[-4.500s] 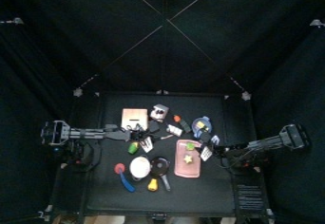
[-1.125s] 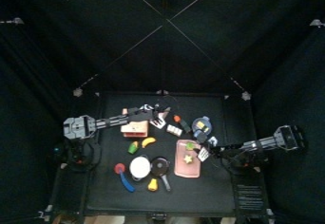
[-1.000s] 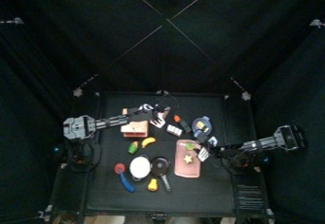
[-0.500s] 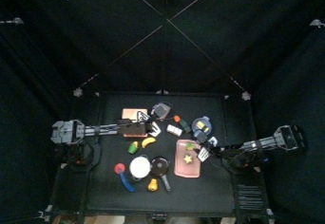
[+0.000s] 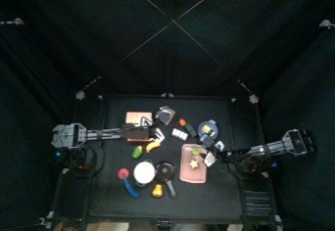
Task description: Put pairing knife back in holder
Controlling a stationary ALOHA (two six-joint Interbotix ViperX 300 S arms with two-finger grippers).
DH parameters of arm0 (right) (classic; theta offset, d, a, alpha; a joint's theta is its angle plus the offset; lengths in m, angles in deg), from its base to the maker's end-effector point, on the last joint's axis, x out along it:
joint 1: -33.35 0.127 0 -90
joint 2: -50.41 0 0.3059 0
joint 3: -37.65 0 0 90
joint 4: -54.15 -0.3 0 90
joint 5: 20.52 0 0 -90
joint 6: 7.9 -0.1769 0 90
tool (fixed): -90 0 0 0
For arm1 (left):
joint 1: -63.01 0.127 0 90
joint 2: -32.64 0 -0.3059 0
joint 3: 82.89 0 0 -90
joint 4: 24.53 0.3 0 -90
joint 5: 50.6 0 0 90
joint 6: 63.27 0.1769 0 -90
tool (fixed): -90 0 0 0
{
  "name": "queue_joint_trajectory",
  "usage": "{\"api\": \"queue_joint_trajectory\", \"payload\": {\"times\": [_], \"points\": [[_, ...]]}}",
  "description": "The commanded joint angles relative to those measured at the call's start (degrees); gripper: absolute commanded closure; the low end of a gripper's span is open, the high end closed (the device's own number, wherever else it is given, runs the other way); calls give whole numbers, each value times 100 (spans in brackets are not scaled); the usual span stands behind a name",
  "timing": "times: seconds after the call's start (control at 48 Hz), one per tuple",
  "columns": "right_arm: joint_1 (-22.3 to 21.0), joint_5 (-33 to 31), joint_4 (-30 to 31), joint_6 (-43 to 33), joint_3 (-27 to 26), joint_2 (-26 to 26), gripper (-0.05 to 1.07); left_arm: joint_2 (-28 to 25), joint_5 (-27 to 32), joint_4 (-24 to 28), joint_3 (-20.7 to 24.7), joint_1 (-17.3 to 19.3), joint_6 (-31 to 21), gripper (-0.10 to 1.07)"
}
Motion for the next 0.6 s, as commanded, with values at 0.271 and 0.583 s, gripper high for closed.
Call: {"api": "queue_joint_trajectory", "payload": {"times": [0.271,0.583], "points": [[-9,9,0,9,-62,-18,18,70,-738,-299,-387,97,0,36],[-9,9,0,9,-44,0,18,-114,-1002,-299,-369,334,35,36]]}}
